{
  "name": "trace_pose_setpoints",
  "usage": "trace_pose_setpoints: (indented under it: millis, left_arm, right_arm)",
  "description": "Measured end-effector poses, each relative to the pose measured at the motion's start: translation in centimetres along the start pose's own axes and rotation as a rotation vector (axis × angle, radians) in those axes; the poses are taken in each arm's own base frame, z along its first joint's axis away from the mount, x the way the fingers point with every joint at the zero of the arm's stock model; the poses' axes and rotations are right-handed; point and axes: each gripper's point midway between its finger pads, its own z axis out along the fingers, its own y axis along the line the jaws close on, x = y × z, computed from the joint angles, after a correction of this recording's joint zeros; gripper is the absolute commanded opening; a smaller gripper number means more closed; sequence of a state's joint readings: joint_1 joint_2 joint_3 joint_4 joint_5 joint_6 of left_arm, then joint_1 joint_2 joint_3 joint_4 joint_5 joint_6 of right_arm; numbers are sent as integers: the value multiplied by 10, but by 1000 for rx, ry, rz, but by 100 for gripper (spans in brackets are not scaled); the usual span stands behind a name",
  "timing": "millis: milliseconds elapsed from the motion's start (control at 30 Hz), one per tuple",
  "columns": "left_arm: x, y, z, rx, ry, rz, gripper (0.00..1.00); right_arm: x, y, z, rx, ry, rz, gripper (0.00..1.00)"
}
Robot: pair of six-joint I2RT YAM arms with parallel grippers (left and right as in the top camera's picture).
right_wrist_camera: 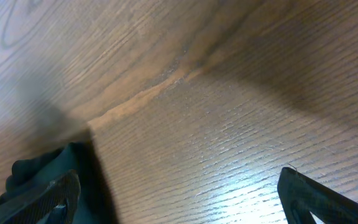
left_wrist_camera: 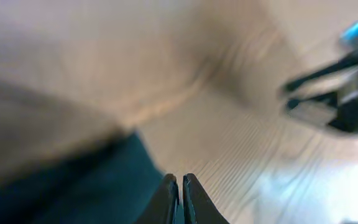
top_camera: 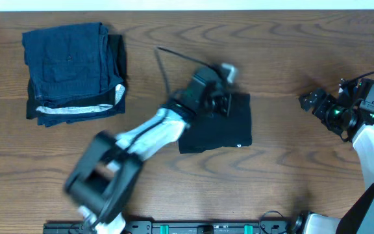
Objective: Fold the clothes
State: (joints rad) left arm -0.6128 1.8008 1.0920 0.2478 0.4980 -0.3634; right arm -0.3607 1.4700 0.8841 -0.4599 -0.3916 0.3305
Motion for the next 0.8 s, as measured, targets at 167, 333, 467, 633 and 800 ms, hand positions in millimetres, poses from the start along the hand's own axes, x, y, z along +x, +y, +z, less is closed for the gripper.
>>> trace_pose_setpoints:
  millis: [167,333,467,633,800]
  left_arm:
    - [-37,11,-57,-92,-65,-35,7]
    - [-14,68,-63,-263,14,-91,7]
    - [6,106,-56,-362,69,-115,7]
    - [21,147,-55,-456,95,-156,7]
    - [38,176,-53,-511,131,-193,8]
  right_arm:
    - [0,0,0,0,0,-1,99]
    - [0,0,0,0,0,0,99]
    - [0,0,0,0,0,0,99]
    - [0,0,0,0,0,0,99]
    - [0,0,0,0,0,0,99]
